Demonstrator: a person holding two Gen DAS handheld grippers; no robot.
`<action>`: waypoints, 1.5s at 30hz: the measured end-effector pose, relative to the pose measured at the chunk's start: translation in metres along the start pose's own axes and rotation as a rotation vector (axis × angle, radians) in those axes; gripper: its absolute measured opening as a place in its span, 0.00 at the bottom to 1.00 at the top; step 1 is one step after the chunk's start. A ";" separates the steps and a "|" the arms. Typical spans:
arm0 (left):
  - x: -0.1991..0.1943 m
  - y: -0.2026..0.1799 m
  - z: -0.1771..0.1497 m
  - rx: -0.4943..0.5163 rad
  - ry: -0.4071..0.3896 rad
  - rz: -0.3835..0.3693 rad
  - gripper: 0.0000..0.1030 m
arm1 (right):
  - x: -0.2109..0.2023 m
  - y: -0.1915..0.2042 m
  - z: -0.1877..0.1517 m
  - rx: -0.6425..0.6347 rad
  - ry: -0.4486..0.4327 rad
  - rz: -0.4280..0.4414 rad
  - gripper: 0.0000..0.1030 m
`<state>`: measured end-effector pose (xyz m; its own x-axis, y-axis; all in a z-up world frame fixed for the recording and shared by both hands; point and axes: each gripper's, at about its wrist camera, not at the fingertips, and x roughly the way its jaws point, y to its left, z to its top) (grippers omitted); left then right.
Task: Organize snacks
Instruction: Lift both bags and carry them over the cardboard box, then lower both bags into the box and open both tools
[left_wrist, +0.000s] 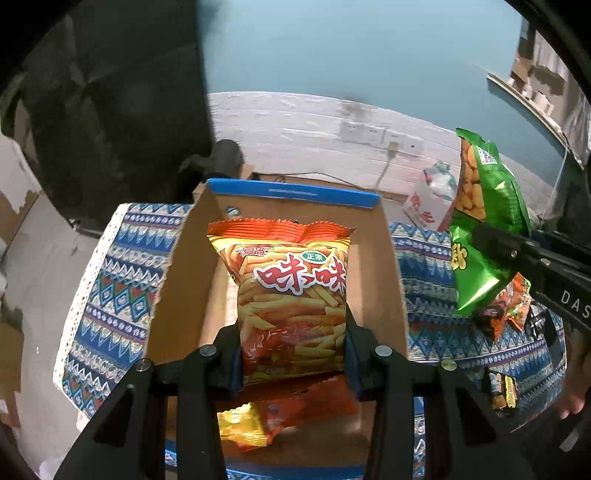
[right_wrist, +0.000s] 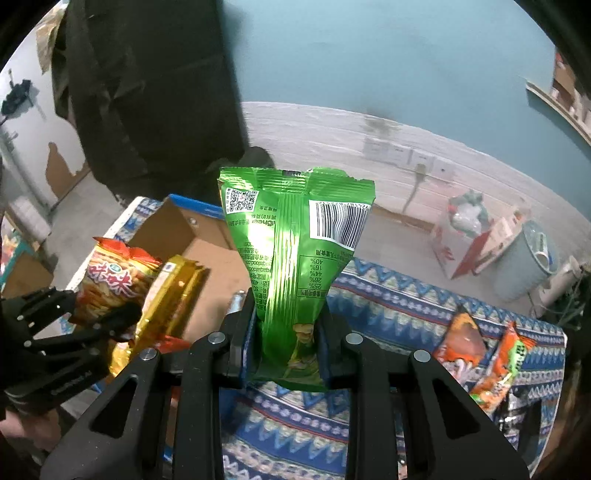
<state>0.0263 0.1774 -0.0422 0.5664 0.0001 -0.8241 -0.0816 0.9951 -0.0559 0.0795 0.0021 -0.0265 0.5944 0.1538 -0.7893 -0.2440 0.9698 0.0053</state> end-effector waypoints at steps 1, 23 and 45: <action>0.001 0.005 -0.001 -0.009 0.003 0.007 0.42 | 0.003 0.005 0.001 -0.007 0.001 0.004 0.24; 0.026 0.060 -0.010 -0.132 0.109 0.086 0.55 | 0.059 0.063 0.008 -0.078 0.107 0.126 0.24; 0.018 0.051 -0.006 -0.115 0.089 0.089 0.64 | 0.055 0.061 0.003 -0.073 0.109 0.143 0.61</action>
<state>0.0278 0.2273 -0.0634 0.4779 0.0738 -0.8753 -0.2247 0.9736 -0.0406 0.0996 0.0701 -0.0678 0.4642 0.2640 -0.8455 -0.3777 0.9224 0.0807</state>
